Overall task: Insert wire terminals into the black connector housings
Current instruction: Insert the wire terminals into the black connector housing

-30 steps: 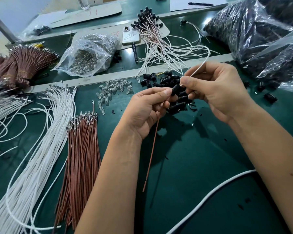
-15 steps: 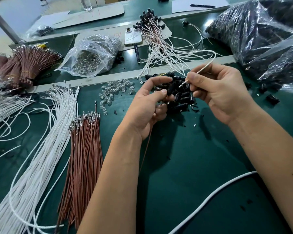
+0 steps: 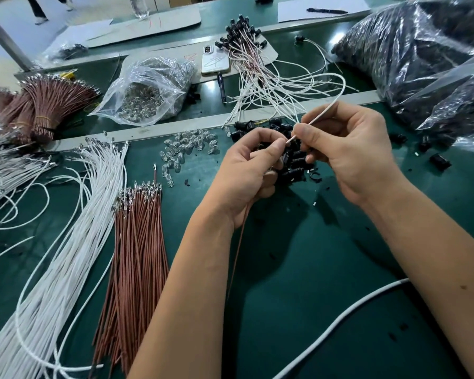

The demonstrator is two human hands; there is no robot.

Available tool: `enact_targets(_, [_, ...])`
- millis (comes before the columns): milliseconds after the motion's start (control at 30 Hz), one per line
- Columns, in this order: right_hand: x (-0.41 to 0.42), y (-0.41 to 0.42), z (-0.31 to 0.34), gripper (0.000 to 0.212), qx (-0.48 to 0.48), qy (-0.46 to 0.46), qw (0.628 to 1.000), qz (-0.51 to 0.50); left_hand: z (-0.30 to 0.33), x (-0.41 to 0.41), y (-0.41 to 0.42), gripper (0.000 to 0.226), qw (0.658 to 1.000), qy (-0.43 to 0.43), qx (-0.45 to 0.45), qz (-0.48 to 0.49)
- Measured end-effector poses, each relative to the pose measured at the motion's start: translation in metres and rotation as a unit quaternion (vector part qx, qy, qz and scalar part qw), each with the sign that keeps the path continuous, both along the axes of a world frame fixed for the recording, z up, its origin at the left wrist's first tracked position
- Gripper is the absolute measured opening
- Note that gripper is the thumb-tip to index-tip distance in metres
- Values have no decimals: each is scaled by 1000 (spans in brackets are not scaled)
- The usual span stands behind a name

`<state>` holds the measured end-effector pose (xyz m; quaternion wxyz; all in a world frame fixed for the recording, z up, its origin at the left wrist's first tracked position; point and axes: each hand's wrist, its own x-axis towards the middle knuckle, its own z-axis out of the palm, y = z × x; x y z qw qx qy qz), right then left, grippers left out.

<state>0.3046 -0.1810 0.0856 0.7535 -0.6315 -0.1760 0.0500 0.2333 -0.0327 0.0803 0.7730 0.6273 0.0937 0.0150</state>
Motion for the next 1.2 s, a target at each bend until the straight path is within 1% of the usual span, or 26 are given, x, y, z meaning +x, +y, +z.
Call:
enact_targets(167, [-1,2,-1,15,-2,-39,999,-21,0,0,-1,19,999,-11,44,27])
enact_targets(333, [-2,3,-1,15,4,-48,999,-22,-2,0,-1,13,999,-9,47,18])
enact_targets(500, [-3,2,-2,16,-14,-69,997,-24,-1,0,-3,17,998,-12,55,5])
enact_targets(600, [-3,1,-2,17,-64,-125,989,-45,-1,-1,-5,18,998,-7,65,15])
enact_targets(700, [-5,2,-2,16,-122,-208,968,-74,-2,-1,-5,18,997,-1,67,24])
enact_targets(800, [-7,3,-3,15,-137,-239,957,-90,-4,1,-4,18,997,-1,66,32])
enact_targets(967, [-6,3,-5,15,-128,-239,958,-95,-7,3,-5,17,997,-6,58,46])
enact_targets(1100, [0,2,-4,16,-59,-167,981,-83,-5,2,0,16,998,-15,45,48])
enact_targets(1200, [5,-2,-2,15,0,-112,992,-66,-4,2,6,19,999,-13,-3,41])
